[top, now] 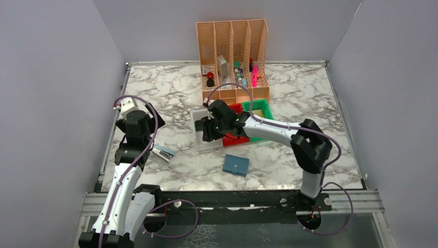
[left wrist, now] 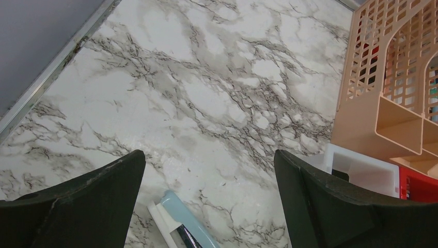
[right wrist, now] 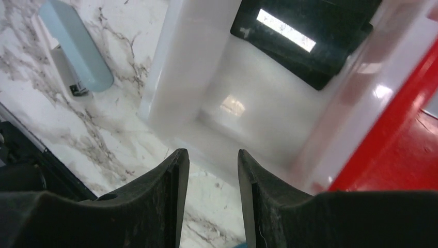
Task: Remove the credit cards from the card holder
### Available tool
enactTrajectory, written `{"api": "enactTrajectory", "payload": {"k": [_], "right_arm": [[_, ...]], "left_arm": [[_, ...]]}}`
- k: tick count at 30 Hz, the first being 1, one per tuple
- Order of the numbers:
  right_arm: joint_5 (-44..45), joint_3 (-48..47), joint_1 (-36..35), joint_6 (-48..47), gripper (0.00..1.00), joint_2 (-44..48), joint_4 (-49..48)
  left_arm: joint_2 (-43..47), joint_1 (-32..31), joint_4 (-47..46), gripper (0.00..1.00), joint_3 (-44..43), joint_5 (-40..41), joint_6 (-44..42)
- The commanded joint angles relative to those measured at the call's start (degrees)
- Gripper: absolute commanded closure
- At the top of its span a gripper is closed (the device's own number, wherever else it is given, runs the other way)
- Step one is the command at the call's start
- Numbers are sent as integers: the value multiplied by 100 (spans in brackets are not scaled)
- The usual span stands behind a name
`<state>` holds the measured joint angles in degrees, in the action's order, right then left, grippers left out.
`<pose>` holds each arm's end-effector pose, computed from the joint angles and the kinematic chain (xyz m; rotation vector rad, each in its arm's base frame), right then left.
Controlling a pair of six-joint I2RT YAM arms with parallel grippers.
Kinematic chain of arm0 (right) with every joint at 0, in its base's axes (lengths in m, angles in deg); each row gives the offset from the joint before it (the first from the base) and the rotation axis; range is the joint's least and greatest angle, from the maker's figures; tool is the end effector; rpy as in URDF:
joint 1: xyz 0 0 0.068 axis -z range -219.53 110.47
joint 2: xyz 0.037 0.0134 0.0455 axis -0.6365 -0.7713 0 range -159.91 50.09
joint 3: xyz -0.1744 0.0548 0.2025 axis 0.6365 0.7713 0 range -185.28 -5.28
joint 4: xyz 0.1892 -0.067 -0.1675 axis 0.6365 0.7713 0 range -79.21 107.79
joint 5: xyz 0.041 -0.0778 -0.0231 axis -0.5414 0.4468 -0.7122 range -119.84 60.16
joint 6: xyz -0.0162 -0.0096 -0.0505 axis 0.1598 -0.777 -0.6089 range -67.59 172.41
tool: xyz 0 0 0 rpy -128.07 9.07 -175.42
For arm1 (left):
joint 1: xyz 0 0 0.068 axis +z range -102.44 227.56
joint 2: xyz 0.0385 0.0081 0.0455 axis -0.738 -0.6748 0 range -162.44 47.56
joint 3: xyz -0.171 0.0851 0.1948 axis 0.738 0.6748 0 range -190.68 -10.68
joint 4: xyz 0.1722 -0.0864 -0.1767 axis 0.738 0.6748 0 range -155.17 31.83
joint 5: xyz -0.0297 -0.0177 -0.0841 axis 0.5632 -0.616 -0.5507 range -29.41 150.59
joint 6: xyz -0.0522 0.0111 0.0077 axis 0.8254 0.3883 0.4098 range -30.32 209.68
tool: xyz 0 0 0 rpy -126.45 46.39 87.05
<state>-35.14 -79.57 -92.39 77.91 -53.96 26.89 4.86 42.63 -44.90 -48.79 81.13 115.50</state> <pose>0.2406 0.3231 0.2215 -0.6375 2.4205 0.7308 0.1728 -0.0023 0.2876 -0.5790 1.8888 0.0103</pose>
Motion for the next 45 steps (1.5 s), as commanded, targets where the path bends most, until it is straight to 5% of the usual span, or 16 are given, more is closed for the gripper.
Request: {"api": "enactTrajectory", "payload": {"k": [1, 24, 40, 45], "right_arm": [[152, -779, -40, -65, 56, -762, 171], [2944, -2719, -312, 62, 56, -2813, 1011], [2398, -3989, -391, 515, 52, -3077, 1505], [2447, -3361, -387, 373, 48, -2290, 1368]], "left_arm": [[43, 31, -135, 1, 23, -91, -60], [64, 45, -132, 1, 14, -93, -69], [83, 53, -133, 1, 23, -110, -69], [94, 53, -132, 1, 14, -186, -73]]}}
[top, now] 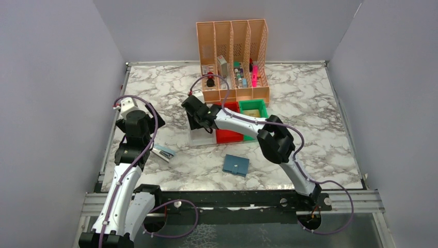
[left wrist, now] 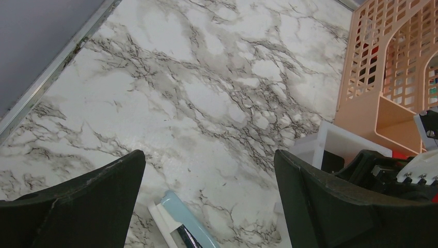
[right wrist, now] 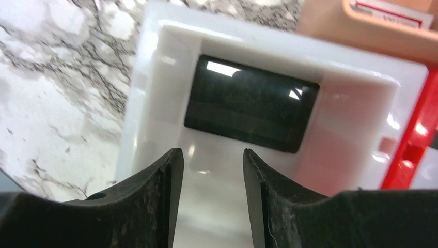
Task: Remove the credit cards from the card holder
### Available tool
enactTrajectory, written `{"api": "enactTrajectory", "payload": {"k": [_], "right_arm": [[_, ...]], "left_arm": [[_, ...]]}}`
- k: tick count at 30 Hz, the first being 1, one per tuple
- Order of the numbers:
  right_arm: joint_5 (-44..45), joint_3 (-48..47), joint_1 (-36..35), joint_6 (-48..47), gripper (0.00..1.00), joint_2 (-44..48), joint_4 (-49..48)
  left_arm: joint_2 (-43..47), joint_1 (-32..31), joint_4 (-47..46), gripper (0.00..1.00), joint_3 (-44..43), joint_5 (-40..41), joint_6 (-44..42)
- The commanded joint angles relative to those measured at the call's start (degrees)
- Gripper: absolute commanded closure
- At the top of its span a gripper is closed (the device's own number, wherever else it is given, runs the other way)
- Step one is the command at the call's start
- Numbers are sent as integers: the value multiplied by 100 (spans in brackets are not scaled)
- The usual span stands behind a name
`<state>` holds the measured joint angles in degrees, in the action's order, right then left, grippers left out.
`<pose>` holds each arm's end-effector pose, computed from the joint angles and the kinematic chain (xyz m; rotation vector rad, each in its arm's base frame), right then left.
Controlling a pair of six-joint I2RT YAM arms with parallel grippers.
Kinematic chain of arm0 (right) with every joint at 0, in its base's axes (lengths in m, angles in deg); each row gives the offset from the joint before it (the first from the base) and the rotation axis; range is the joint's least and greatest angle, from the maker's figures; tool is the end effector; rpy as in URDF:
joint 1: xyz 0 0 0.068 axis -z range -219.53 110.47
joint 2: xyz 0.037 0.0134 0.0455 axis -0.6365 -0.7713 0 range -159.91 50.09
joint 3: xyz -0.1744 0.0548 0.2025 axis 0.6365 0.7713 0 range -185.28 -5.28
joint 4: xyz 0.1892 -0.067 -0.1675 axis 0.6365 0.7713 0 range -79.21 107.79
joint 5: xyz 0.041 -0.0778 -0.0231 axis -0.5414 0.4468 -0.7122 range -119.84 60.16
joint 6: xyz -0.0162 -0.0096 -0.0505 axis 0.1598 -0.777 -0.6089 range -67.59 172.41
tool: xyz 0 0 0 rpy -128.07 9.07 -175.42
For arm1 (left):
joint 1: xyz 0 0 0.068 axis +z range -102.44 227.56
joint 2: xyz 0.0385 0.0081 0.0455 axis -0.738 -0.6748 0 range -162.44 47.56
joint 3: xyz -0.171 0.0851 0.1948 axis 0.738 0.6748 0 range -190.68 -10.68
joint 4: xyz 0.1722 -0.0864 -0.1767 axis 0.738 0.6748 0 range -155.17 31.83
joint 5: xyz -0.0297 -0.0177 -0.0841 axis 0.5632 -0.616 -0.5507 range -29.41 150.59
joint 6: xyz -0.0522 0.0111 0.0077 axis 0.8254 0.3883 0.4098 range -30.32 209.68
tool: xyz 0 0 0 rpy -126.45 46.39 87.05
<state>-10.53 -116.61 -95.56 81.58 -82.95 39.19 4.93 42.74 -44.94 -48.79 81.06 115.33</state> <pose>0.2998 0.4239 0.1890 -0.4126 2.3645 0.2884 0.1726 -0.0020 0.2878 -0.5772 1.8877 0.0116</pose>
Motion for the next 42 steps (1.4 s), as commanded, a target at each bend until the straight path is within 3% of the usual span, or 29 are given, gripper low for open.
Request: {"api": "enactTrajectory", "payload": {"k": [1, 10, 13, 19, 23, 27, 32, 35, 39, 42], "right_arm": [[-30, 541, -74, -27, 47, 834, 94], [-447, 3764, -73, -277, 31, 3833, -1004], [-566, 4417, -73, -432, 26, 4284, -1203], [-343, 5069, -68, 175, 26, 4623, -328], [-442, 6122, -72, 375, 21, 5335, -569], [-1132, 6648, -74, 77, 15, 5576, -937], [-1466, 6746, -73, 138, 16, 5131, -1018], [-1570, 6744, -73, 303, 24, 4845, -962], [-1656, 7064, -73, 919, 39, 5130, -1062], [-1782, 7540, -83, 1493, 45, 5579, -1329]], "left_arm": [[94, 42, -125, 1, 14, -203, -58], [167, 43, -63, 1, -47, -784, -75], [207, 42, -103, 1, 20, -1020, 32], [28, 42, 128, 1, -45, -2745, -73], [-148, 43, 323, 1, -44, -3872, 80], [-340, 42, 298, 1, 106, -4895, 354], [-370, -142, 157, 2, 341, -5500, 446], [-320, -481, 44, 5, 543, -5577, 602], [-44, -1512, 37, 7, 710, -4738, 966], [208, -2125, 12, 7, 910, -4355, 1282]]}}
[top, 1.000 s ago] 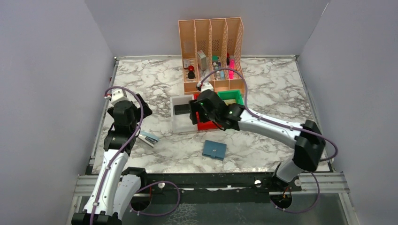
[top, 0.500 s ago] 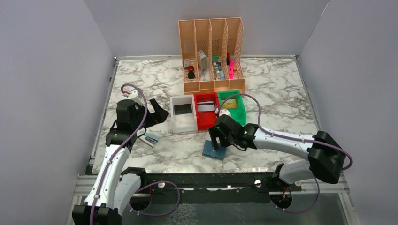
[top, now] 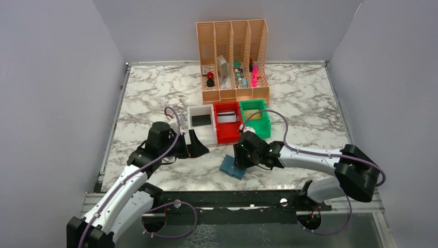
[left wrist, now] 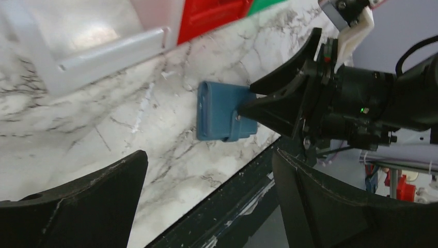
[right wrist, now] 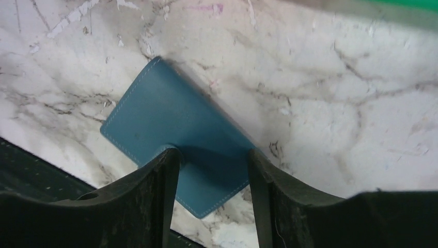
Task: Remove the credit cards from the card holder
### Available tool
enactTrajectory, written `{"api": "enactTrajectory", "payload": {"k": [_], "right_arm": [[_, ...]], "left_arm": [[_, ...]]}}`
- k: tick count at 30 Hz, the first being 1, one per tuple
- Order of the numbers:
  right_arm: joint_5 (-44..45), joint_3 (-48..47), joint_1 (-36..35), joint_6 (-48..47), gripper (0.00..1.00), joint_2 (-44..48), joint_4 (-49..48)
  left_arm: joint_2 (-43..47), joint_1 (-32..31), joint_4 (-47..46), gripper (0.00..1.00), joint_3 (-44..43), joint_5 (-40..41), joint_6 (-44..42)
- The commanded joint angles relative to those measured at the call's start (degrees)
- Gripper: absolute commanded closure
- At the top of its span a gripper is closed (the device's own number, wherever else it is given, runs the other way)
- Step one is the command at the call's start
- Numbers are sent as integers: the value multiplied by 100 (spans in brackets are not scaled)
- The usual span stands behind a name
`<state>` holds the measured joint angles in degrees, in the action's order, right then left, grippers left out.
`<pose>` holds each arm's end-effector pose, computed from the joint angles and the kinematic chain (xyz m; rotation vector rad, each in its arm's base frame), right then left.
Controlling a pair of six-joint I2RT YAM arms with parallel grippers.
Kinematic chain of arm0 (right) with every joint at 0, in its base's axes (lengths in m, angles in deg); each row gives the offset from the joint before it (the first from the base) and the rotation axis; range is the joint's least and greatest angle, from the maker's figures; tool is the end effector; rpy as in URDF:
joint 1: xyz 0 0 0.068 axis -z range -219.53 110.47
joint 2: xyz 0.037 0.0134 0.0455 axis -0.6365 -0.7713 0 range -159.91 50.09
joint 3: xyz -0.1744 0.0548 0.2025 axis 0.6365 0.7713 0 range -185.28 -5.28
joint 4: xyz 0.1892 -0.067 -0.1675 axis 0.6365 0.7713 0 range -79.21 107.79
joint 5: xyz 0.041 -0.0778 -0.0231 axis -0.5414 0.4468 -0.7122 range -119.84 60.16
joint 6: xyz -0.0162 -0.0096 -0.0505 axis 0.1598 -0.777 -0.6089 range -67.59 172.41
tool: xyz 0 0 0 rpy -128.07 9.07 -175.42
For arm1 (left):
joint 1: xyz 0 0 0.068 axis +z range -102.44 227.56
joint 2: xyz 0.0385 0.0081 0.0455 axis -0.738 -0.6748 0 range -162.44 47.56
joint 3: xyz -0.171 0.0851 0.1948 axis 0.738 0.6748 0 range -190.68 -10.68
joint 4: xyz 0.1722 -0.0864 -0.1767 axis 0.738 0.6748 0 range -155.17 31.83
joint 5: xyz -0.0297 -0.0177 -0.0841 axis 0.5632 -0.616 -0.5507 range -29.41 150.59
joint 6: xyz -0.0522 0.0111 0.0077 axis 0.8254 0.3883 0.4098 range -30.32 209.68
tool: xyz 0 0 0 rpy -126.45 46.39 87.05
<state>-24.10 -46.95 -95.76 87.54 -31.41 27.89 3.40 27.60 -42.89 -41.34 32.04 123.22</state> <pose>0.1515 0.2202 0.1721 -0.4431 2.5929 0.4665 0.1523 -0.0734 0.2370 0.0256 2.3143 -1.0504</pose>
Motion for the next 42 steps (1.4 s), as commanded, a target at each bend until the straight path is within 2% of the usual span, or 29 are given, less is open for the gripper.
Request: {"api": "enactTrajectory", "payload": {"k": [1, 5, 10, 13, 16, 21, 23, 27, 29, 32, 37, 42], "right_arm": [[-490, 734, -63, 1061, 46, 572, -323], [-662, 1329, -94, 1509, 48, 1009, -677], [-1084, 1787, -117, 1574, 43, 1478, -1261], [-1557, 1882, -125, 1436, 40, 1417, -1682], [-1786, 1876, -282, 1401, 40, 1192, -1947], [-1467, 1853, -558, 1620, 45, 1039, -2189], [-1265, 1708, -649, 1657, 46, 1065, -1941], [-184, 1453, -740, 1734, 40, 1526, -1142], [630, 1402, -741, 2146, 36, 1708, -551], [1351, 1506, -740, 2698, 28, 1954, -22], [1712, 1932, -741, 2833, 20, 2127, -556], [1827, 1840, -732, 2698, 18, 1576, -859]], "left_arm": [[429, -722, -216, 8, 233, 586, 572], [708, -1110, -259, 13, 557, 666, 822], [1194, -1626, -271, 18, 829, 845, 1241], [1420, -1865, -283, 19, 864, 940, 1348], [1163, -2040, -401, 19, 917, 988, 1245], [476, -2668, -951, 21, 901, 1367, 1158], [303, -2872, -1071, 21, 868, 1544, 1071], [139, -2988, -1068, 21, 851, 1870, 905], [255, -2988, -1071, 20, 905, 2093, 835], [435, -2994, -1071, 17, 925, 2331, 718], [369, -2993, -1194, 13, 880, 2526, 462], [-96, -2995, -1738, 12, 881, 2344, 317]]}}
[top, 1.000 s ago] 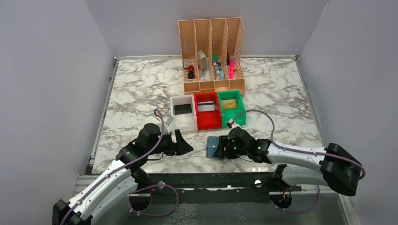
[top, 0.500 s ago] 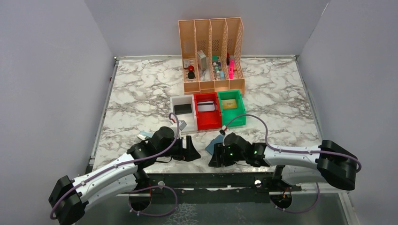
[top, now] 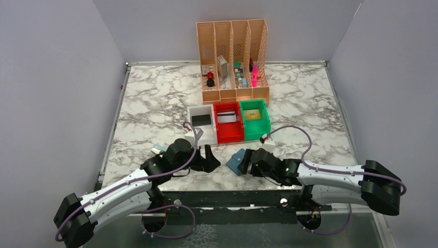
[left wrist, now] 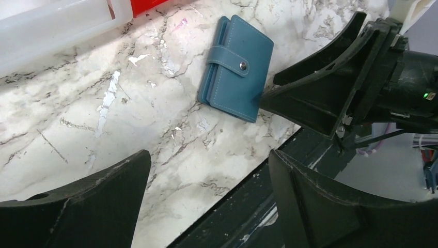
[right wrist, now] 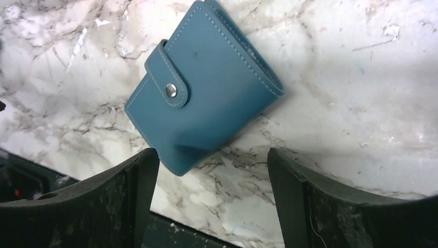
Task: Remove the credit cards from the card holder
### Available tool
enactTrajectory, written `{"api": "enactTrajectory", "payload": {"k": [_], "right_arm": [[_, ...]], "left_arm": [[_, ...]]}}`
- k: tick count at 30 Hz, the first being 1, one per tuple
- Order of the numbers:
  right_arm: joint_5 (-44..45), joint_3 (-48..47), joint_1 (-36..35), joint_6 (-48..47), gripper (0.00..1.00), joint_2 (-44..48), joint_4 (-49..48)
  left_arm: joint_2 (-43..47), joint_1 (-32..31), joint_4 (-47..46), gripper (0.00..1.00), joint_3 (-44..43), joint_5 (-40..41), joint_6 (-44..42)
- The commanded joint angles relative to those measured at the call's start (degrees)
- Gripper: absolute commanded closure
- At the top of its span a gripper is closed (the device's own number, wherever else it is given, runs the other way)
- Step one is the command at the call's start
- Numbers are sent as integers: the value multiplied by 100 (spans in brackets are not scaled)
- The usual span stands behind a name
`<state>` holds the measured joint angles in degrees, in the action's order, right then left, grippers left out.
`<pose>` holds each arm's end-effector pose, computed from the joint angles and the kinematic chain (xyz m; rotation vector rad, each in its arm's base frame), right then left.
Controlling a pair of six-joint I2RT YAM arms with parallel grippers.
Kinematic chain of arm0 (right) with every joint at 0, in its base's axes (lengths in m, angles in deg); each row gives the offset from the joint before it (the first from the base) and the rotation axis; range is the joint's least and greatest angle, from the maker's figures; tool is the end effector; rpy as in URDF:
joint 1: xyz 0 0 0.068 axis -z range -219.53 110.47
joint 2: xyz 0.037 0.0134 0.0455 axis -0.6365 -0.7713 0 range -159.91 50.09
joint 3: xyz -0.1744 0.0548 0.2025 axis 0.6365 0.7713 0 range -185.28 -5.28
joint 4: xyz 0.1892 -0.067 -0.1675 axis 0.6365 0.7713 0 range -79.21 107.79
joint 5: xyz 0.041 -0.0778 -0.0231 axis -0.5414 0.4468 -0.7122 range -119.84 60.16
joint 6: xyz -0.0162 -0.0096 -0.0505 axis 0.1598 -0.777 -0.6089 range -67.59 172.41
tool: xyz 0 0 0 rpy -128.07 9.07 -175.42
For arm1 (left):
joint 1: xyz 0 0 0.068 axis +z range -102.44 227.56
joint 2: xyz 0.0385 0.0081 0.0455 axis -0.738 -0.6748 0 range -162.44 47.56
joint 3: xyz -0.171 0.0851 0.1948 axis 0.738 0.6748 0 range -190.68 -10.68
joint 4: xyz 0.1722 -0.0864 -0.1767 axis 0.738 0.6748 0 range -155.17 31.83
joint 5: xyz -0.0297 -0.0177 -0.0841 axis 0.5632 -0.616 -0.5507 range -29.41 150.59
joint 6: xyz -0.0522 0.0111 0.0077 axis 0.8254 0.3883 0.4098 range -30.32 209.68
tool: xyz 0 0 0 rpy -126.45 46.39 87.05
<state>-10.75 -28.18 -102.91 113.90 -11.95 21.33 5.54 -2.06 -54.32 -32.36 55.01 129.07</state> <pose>0.0973 0.1680 0.1565 0.1113 2.4654 0.6099 0.1062 -0.1302 0.2046 0.2667 2.2724 -0.9831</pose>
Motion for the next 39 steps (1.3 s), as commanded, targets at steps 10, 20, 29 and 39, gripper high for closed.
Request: {"api": "enactTrajectory", "payload": {"k": [10, 20, 29, 39], "right_arm": [[270, -248, -17, 313, 30, -1369, -782], [1371, 70, -4, 1125, 36, -805, 82], [1700, 429, 106, 1477, 39, 16, 509], [1860, 593, 102, 1534, 38, 781, 866]], "left_arm": [[-1439, -25, -1385, 13, -447, -445, -984], [-2865, -116, -1657, 26, -1023, -345, -1526], [-3649, -809, -1153, 29, -1764, 751, -1877], [-4633, -1224, -517, 36, -2388, 1770, -2053]]}}
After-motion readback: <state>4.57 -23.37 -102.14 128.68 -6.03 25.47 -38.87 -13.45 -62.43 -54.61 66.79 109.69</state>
